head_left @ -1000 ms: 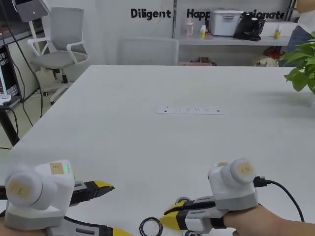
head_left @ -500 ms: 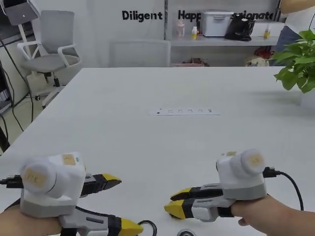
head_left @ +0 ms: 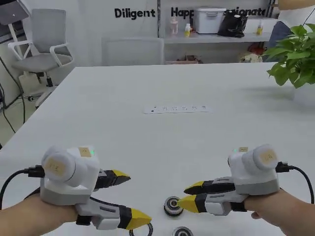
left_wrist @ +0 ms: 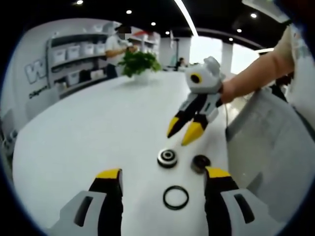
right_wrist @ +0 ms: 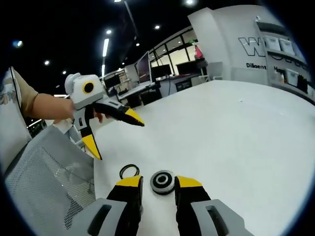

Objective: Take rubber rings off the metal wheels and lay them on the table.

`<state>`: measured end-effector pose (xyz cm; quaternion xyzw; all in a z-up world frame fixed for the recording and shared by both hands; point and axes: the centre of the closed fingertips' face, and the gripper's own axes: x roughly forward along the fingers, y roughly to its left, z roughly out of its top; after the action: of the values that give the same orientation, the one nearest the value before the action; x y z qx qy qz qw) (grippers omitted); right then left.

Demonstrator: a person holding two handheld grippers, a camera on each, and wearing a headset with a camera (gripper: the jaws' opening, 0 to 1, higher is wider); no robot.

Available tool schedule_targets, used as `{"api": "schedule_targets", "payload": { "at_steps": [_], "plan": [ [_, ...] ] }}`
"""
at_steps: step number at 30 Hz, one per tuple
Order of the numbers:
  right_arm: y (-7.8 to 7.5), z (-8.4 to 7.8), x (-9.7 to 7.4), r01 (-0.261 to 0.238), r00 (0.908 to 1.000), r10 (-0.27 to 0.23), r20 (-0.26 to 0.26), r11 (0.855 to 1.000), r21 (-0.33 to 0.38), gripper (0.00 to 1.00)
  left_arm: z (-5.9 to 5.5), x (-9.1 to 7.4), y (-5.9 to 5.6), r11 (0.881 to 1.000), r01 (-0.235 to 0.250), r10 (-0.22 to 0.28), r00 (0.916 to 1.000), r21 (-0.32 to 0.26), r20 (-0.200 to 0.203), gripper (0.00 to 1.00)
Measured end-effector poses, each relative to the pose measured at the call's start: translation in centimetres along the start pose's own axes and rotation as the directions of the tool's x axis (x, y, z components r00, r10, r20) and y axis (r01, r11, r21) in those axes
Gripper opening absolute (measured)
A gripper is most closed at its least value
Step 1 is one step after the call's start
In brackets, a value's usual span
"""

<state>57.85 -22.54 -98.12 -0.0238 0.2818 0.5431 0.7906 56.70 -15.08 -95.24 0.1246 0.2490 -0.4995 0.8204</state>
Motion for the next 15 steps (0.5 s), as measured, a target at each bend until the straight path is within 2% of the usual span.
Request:
{"api": "schedule_targets", "payload": {
  "at_steps": [7,15],
  "plan": [
    [-0.8,-1.5,0.1,0.012,0.9987,-0.014,-0.049,0.999,-0.036,0.23,0.3,1.8,-0.2,1.000,0.019,-0.019,0.9997,0.013,-0.015,0.65],
    [-0.6,-2.6,0.8,0.001,0.9965,-0.006,-0.083,0.998,-0.064,0.23,0.3,3.8,-0.8,0.999,0.044,-0.043,0.9985,0.021,-0.032,0.60]
  ]
}}
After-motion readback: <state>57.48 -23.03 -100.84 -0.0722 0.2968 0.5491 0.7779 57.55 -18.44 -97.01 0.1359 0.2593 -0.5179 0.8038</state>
